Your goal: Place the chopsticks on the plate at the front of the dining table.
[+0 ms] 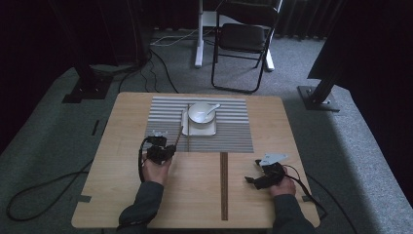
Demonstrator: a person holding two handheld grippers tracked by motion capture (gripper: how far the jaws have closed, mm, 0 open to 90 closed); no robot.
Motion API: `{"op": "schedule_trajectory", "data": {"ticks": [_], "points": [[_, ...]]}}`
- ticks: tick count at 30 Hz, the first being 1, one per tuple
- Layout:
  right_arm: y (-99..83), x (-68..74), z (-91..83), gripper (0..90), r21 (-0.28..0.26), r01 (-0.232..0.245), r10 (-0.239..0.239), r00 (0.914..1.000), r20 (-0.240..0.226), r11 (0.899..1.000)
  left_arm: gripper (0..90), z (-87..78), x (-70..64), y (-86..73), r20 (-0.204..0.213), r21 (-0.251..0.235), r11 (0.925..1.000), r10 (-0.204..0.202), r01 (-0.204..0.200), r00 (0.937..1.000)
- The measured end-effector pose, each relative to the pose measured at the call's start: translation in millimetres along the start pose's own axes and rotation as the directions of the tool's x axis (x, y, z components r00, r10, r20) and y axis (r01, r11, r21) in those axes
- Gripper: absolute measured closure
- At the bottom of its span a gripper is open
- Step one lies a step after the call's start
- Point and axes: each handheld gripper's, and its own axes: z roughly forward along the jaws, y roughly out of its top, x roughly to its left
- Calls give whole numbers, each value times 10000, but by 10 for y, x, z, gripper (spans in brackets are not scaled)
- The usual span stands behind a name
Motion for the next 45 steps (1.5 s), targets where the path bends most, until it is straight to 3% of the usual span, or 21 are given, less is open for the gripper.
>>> {"op": "schedule_trajectory", "data": {"ticks": [31, 45], "points": [[0, -1, 0, 115, -1, 14, -14, 10000, -2, 10000, 838, 153, 29, 216, -101, -149, 9989, -439, 437, 9990], [0, -1, 0, 116, -1, 14, -14, 10000, 0, 10000, 838, 248, 14, 324, -238, -176, 9990, -415, 411, 9989]]}}
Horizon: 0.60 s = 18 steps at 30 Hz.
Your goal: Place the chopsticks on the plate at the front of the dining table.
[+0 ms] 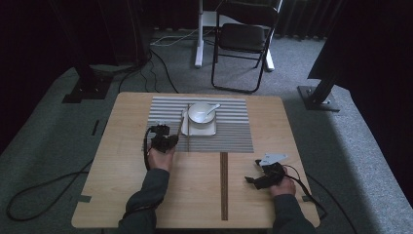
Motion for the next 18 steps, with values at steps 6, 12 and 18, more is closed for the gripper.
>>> {"op": "schedule_trajectory", "data": {"ticks": [6, 12, 18], "points": [[0, 0, 0, 116, 4, -6, 6, 10000, 0, 10000, 838, 60, -5, 103, -21, -134, 9997, -190, 189, 9998], [0, 0, 0, 115, 3, -5, 5, 10000, -1, 10000, 838, 124, 6, 183, -121, -227, 9991, -348, 345, 9993], [0, 0, 0, 115, 5, -9, 9, 10000, -1, 10000, 838, 206, 36, 243, -244, -236, 9983, -539, 533, 9982]]}}
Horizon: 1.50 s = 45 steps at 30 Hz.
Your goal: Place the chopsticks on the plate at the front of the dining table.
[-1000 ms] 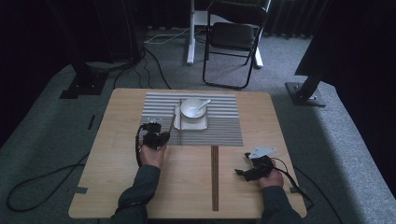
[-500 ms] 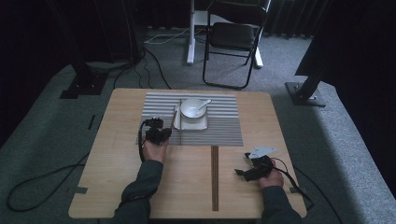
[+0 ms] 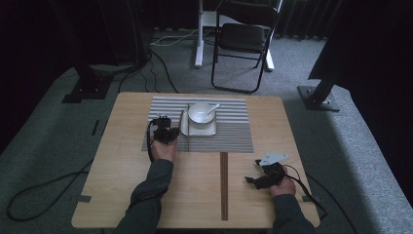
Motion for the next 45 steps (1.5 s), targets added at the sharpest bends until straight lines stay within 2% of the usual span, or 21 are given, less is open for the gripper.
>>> {"op": "schedule_trajectory", "data": {"ticks": [5, 10, 17, 25, 26, 31, 32, 36, 45], "points": [[0, -1, 0, 115, -4, 7, -7, 10000, 0, 10000, 838, 84, 7, 65, -12, -26, 9998, -197, 197, 9998], [0, 0, 0, 115, 1, -1, 1, 10000, -1, 10000, 838, 143, -4, 114, 66, -71, 9984, -559, 560, 9984], [0, 0, 0, 115, 0, 1, -1, 10000, -1, 10000, 838, 245, 19, 201, 273, -66, 9933, -1149, 1151, 9930], [0, 0, 0, 116, -1, 2, -2, 10000, 0, 10000, 838, 341, 31, 280, 326, -21, 9900, -1411, 1412, 9895], [0, 0, 0, 116, -2, 1, -1, 10000, -1, 10000, 838, 386, 60, 296, 543, -19, 9859, -1672, 1676, 9844], [0, 0, 0, 115, -2, 0, 0, 10000, 0, 10000, 838, 432, 74, 314, 538, 33, 9831, -1830, 1831, 9816], [0, 0, 0, 116, -1, 0, 0, 10000, 1, 10000, 838, 477, 87, 342, 612, 109, 9801, -1986, 1983, 9782], [0, 0, 0, 115, -5, 8, -8, 10000, 2, 10000, 838, 516, 104, 374, 650, 145, 9778, -2097, 2092, 9756], [0, 0, 0, 116, -5, 7, -7, 10000, 1, 10000, 837, 657, 103, 405, 565, 276, 9789, -2040, 2027, 9773]]}}
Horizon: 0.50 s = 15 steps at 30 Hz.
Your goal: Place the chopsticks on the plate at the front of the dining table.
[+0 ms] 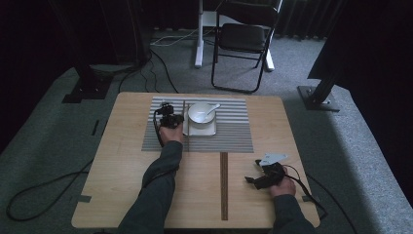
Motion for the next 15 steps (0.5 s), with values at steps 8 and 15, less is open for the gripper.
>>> {"op": "schedule_trajectory", "data": {"ticks": [8, 15], "points": [[0, 0, 0, 116, 0, 1, -1, 10000, 1, 10000, 837, 70, 1, -4, -85, 120, 9999, 14, -13, 10000], [0, 0, 0, 116, 0, 0, 0, 10000, 1, 10000, 837, 109, 24, 4, -18, 233, 9997, -59, 60, 10000]]}}
